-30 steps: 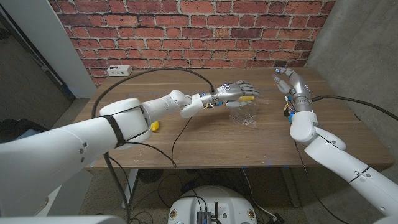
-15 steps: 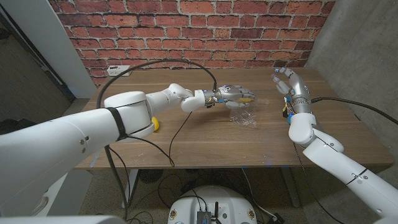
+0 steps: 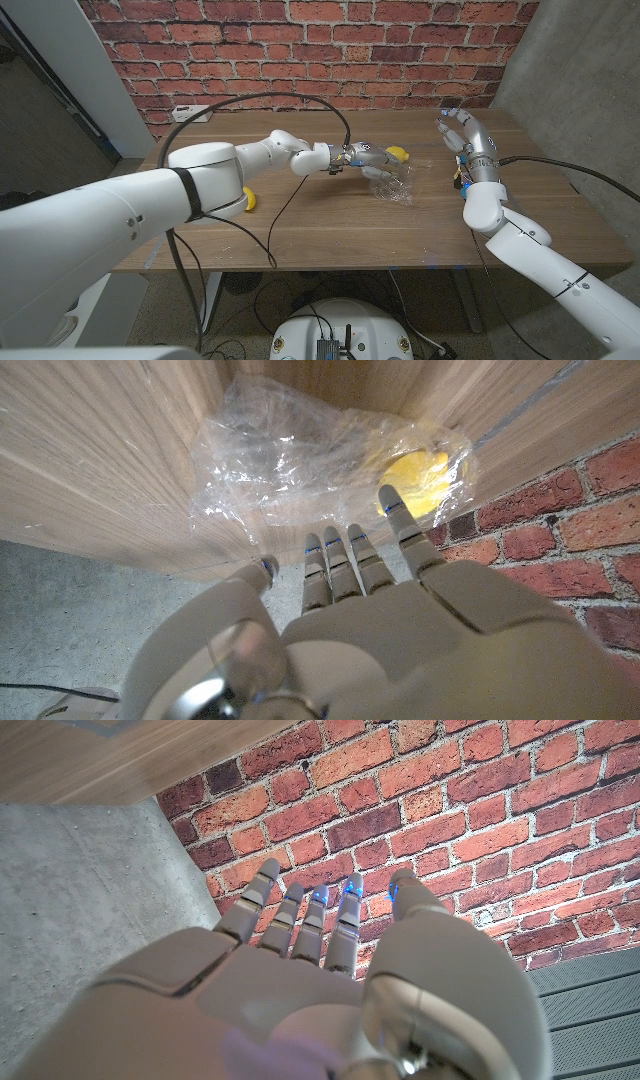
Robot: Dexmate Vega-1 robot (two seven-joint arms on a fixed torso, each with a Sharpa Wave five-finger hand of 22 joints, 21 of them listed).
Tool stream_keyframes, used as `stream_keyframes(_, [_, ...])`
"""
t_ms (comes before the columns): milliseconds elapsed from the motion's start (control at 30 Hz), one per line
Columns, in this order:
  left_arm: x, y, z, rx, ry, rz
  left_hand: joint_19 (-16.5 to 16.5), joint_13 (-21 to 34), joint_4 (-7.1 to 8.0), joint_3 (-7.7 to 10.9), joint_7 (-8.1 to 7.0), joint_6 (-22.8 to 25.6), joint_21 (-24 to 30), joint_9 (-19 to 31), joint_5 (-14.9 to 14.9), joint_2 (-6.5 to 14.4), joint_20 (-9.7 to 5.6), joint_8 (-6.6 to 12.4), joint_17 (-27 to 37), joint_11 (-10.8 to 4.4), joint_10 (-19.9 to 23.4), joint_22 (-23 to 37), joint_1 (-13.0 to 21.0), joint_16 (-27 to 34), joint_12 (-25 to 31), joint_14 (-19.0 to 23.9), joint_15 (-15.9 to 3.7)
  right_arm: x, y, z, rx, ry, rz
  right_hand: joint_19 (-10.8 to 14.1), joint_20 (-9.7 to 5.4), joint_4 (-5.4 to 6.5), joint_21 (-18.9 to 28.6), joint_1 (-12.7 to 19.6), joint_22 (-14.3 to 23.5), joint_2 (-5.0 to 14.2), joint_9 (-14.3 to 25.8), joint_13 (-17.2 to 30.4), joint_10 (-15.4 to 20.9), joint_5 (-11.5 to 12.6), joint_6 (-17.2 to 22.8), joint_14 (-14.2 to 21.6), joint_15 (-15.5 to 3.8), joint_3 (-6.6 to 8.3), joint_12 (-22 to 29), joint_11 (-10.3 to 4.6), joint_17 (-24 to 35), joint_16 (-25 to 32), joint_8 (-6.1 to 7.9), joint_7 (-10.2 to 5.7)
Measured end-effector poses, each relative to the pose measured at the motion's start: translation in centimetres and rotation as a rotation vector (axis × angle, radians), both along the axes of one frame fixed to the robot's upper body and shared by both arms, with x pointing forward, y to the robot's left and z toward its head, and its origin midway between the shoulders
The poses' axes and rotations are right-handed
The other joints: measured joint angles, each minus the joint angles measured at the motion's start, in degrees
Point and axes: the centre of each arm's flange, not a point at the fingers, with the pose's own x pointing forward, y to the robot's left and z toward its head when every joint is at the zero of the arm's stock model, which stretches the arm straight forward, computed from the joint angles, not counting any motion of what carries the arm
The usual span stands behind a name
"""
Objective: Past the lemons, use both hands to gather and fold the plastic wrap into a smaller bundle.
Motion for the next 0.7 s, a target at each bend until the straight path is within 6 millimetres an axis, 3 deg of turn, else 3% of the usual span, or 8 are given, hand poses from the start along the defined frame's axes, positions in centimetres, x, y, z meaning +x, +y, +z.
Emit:
stream_keyframes(67, [0.1, 0.2, -0.1, 0.012, 0.005, 0.005, -0.2, 0.1, -0.18, 0.18, -0.24, 0.2, -0.2, 0.0, 0.0, -0.2, 1.37, 0.00, 0.0, -0.04, 0.0, -0.1, -0.2, 0.0, 0.0, 0.0, 0.00, 0.0, 0.0, 0.0, -0.003, 0.000, 0.001, 0.0, 0.00, 0.00, 0.0, -0.1, 0.0, -0.10, 0.0, 0.0, 0.0, 0.0, 0.0, 0.0, 0.00, 0.00, 0.0, 0.00, 0.0, 0.0, 0.00, 0.00])
stream_keyframes(167, [0.1, 0.2, -0.2, 0.025, 0.020, 0.016, -0.2, 0.2, -0.01, 0.47, -0.31, 0.3, -0.5, 0.0, 0.0, -0.2, 1.98, 0.00, 0.0, -0.20, 0.2, -0.1, -0.2, -0.3, 0.0, 0.0, 0.00, 0.0, 0.0, 0.0, -0.002, 0.000, 0.001, 0.0, 0.00, 0.00, 0.0, -0.1, 0.0, -0.10, 0.0, 0.0, 0.0, 0.0, 0.0, 0.0, 0.00, 0.00, 0.0, 0.00, 0.0, 0.0, 0.00, 0.00])
stream_keyframes(300, [0.3, 0.5, -0.3, 0.037, 0.037, 0.032, -0.5, 0.2, 0.01, 0.95, -0.31, 0.3, -1.1, 0.0, 0.0, 0.0, 2.29, -0.24, 0.0, -0.20, 0.2, -0.3, -0.4, -0.5, 0.0, 0.0, 0.00, 0.0, 0.1, 0.0, -0.004, 0.001, 0.000, 0.0, 0.00, -0.23, 0.0, -0.1, 0.0, -0.10, 0.0, 0.0, 0.0, 0.0, 0.0, 0.0, 0.00, -0.23, 0.0, 0.03, 0.0, 0.0, 0.00, 0.00])
stream_keyframes(500, [0.9, 0.6, -0.4, 0.052, 0.080, 0.081, 0.5, 0.2, -0.40, 1.82, 0.12, -0.4, -1.1, 0.0, 0.0, -0.3, 2.17, -0.27, 0.0, 0.95, 0.5, -0.3, -0.7, -0.5, 0.0, 1.0, 1.02, -0.1, 0.2, -0.1, -0.005, 0.001, 0.002, 0.0, 0.00, -0.23, 0.0, -0.1, 0.0, -0.10, 0.0, 0.0, 0.2, 0.0, 0.0, 0.0, 0.00, -0.23, 0.0, 0.22, 0.0, 0.0, 0.00, 0.00])
stream_keyframes(700, [1.4, 0.5, -0.6, 0.063, 0.133, 0.131, 1.1, 0.2, -1.42, 2.84, -0.62, -1.9, -1.7, 0.0, 0.0, -0.3, 2.77, -0.90, -0.3, 1.26, 0.2, -0.4, -0.7, -0.7, -0.5, 1.0, 1.02, -0.2, 0.2, 0.0, -0.007, 0.001, 0.000, 0.0, 0.00, -0.23, 0.0, -0.1, 0.0, -0.10, 0.0, 0.0, 0.2, 0.0, 0.0, 0.0, 0.00, -0.23, 0.0, 0.22, 0.0, 0.0, 0.01, 0.00])
